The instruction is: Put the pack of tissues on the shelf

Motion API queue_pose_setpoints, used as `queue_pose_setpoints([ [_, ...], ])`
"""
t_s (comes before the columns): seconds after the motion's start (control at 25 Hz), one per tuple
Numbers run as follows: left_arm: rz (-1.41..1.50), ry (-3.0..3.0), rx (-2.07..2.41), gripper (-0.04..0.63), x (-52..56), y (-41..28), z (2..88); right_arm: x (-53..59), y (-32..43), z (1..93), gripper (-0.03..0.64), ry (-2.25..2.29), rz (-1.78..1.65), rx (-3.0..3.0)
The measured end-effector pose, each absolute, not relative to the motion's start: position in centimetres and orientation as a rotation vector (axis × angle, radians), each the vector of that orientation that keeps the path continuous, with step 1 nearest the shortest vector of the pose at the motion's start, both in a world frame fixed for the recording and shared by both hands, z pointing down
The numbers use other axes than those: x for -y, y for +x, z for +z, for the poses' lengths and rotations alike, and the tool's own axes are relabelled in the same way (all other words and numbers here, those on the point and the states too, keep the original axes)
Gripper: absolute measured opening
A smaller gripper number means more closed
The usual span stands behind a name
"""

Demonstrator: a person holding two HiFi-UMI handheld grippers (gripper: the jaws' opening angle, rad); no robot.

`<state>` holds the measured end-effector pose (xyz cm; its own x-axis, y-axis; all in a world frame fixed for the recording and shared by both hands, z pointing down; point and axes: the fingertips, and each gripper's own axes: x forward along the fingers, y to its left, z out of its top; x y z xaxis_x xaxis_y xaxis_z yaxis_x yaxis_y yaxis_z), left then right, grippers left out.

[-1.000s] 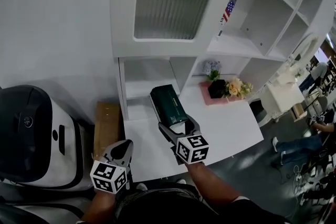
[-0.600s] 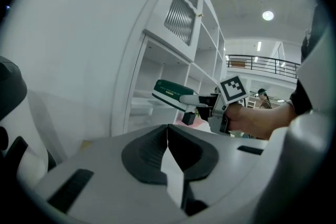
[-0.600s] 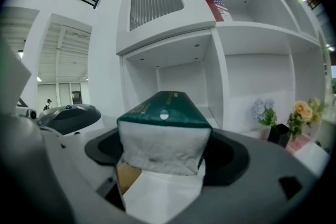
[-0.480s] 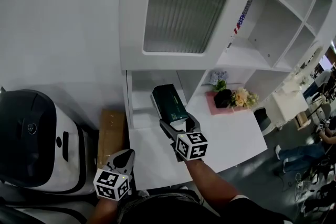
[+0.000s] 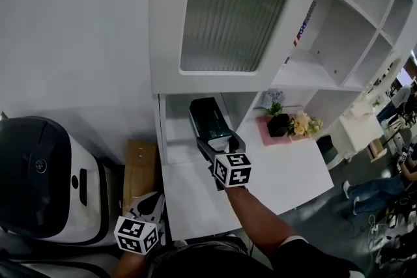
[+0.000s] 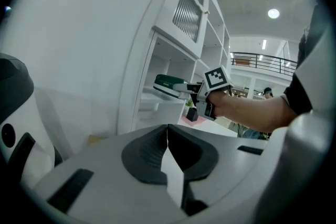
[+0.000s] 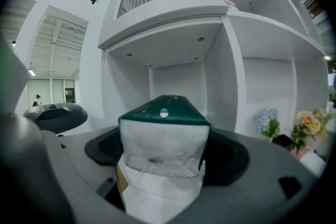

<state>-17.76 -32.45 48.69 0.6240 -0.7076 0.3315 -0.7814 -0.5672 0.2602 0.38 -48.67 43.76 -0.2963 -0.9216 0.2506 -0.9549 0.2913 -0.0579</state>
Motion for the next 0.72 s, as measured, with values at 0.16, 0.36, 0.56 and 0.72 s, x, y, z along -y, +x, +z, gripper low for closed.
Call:
queue_pose_setpoints([
  [0.16,0.272,2.457,1.195,0.015,32.3,-18.1,48.8,50.2,0.1,43.4,0.445,1.76,0.272,2.365],
  [0.36,0.269,2.464,1.193,0.015,32.2,-18.2,48.6,52.0,-0.4,43.1,0.445,1.772,0.251,2.348],
  [0.56,0.27,2.461,1.196,0.015,32.1,-18.4,48.6,53.5,-0.7,43.3,0.445,1.784,0.258,2.325],
  [0.72,0.266,2.449,1.204,0.015,31.8,-18.6,48.8,54.7,-1.1,43.6,0.445,1.791,0.258,2.301],
])
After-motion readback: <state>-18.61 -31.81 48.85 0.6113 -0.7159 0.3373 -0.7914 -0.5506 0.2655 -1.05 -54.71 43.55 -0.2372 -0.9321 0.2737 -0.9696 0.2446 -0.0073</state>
